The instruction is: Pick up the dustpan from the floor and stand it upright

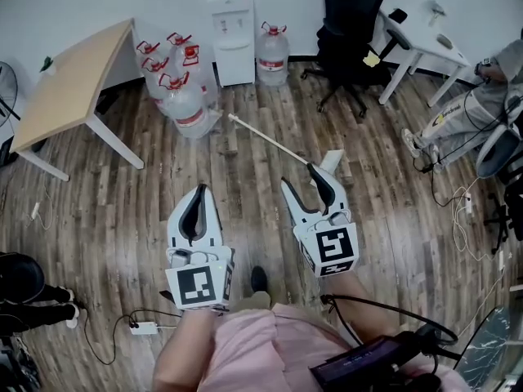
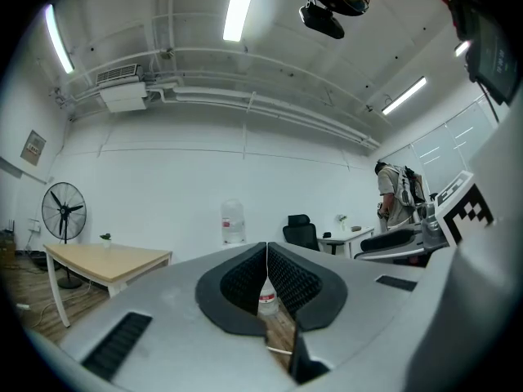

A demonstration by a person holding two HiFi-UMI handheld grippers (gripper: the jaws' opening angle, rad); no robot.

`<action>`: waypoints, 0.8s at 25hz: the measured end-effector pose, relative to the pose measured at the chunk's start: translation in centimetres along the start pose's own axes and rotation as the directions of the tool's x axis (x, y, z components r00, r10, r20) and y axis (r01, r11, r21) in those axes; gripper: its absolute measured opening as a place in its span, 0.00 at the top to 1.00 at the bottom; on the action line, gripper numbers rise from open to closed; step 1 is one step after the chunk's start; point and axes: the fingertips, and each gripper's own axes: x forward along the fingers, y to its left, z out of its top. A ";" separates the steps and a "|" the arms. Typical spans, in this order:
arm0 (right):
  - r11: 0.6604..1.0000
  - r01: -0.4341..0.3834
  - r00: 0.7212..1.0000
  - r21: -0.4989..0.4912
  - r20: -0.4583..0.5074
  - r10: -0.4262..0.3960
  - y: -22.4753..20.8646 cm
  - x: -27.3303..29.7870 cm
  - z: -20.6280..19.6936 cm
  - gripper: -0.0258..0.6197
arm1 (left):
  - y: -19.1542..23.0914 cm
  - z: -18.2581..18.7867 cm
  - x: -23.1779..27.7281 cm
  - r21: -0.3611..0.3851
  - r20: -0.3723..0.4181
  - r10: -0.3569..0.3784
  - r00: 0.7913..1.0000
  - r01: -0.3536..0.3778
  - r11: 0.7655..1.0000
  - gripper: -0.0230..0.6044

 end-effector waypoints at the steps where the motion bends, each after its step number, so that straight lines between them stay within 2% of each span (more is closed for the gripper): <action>1: 1.000 0.009 1.000 -0.005 0.009 -0.009 -0.3 0.8 0.5 0.62 | 0.4 0.2 0.8 0.003 0.008 -0.005 1.000 0.005 1.000 0.94; 9: 0.998 0.039 0.998 -0.039 0.053 -0.037 -1.7 5.0 3.3 0.63 | 2.8 2.0 5.4 0.025 0.062 -0.020 0.998 0.019 1.000 0.94; 20: 0.999 0.041 0.999 -0.024 0.014 -0.040 -4.8 10.0 1.0 0.63 | 3.0 -0.5 11.8 0.024 0.026 -0.044 0.999 0.043 0.999 0.94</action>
